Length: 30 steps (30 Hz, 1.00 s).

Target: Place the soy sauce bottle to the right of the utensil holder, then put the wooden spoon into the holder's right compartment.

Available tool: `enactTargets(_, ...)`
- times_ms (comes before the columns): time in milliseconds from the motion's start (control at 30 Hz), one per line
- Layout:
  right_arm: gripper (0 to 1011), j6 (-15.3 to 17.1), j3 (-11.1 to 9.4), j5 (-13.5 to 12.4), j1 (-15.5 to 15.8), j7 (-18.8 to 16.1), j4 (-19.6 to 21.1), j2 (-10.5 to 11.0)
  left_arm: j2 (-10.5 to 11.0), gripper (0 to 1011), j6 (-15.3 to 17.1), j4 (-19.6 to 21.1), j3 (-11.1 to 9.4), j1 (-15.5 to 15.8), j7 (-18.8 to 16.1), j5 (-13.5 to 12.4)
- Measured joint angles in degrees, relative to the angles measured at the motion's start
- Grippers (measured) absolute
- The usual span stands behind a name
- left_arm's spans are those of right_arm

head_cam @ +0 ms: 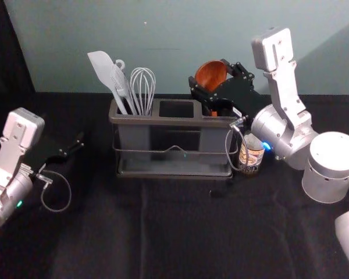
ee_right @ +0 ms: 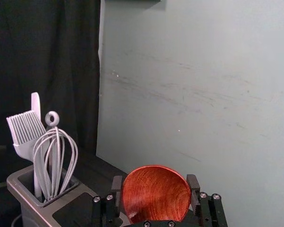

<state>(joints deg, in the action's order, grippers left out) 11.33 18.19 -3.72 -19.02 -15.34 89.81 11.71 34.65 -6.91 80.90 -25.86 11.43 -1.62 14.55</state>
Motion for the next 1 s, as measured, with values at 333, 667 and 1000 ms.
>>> enactTargets(333,836,-0.06,0.00,-0.04,0.29,0.03,0.22,0.09,0.00,1000,0.00,0.00,0.00,0.00,0.00,0.00)
enactTargets(667,836,-0.02,-0.14,-0.12,0.44,0.28,0.35,0.06,0.00,1000,0.00,0.00,0.00,0.00,0.00,0.00)
enactTargets(1000,1002,-0.88,-0.53,-0.48,0.88,0.48,1.07,-0.06,0.00,1000,0.00,0.00,0.00,0.00,0.00,0.00)
